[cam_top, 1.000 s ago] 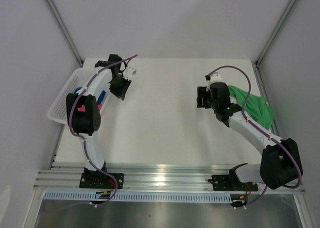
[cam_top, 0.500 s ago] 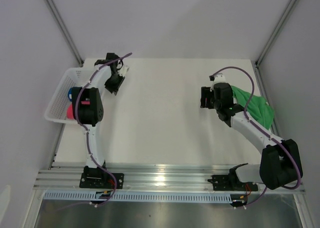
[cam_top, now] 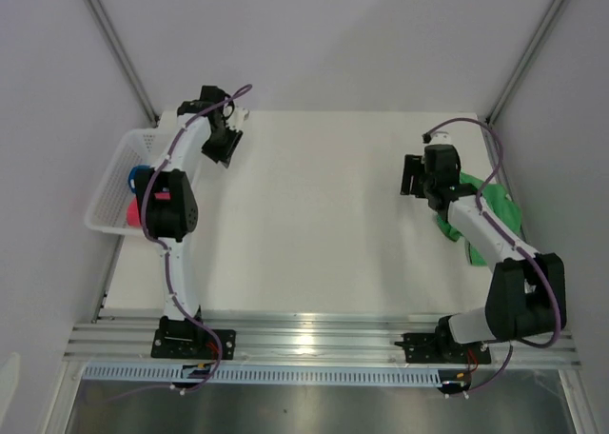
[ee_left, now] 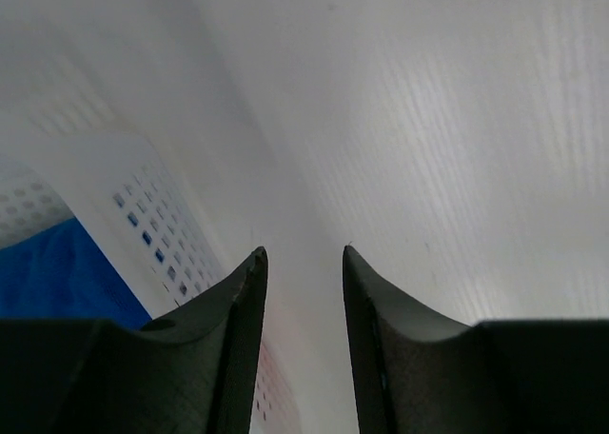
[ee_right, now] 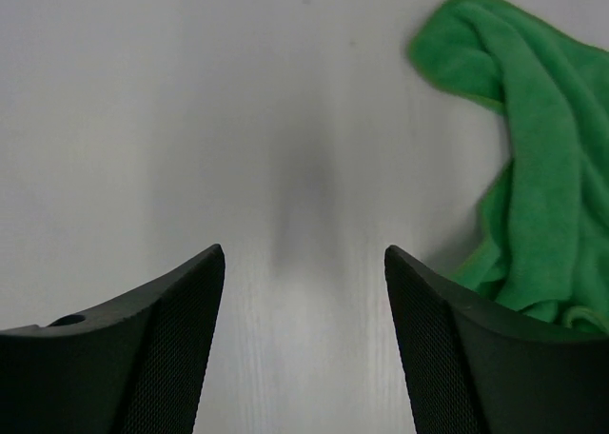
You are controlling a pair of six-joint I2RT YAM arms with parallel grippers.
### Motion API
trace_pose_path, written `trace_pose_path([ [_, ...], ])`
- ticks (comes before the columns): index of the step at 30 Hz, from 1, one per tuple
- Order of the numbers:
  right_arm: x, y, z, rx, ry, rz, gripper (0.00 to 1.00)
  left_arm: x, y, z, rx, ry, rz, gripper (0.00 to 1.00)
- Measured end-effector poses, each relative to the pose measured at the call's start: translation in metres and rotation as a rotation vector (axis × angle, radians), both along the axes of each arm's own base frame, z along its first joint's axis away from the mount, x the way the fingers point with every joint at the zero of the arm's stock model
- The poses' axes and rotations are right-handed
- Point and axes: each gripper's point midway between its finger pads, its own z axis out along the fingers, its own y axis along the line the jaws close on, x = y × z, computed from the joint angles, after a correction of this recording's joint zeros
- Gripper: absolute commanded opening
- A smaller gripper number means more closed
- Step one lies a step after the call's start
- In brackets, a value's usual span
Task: Roll the towels
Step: Grab a towel with the right arm
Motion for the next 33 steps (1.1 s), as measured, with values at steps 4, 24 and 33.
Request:
trace_pose_path([
  [4,0.024,-0.06,-0.016,-0.039,0.102,-0.183,0.76,-0.008,-0.036,0.042,-0.076,-0.043,-0.074,0.5],
  [24,-0.001,-0.126,-0.126,-0.138,0.476,-0.354,0.0,-0.061,-0.054,0.183,-0.16,-0.287,-0.115,1.0],
  [33,0.014,0.012,-0.098,0.116,0.414,0.058,0.0,-0.067,-0.054,0.179,-0.162,-0.263,-0.116,1.0],
])
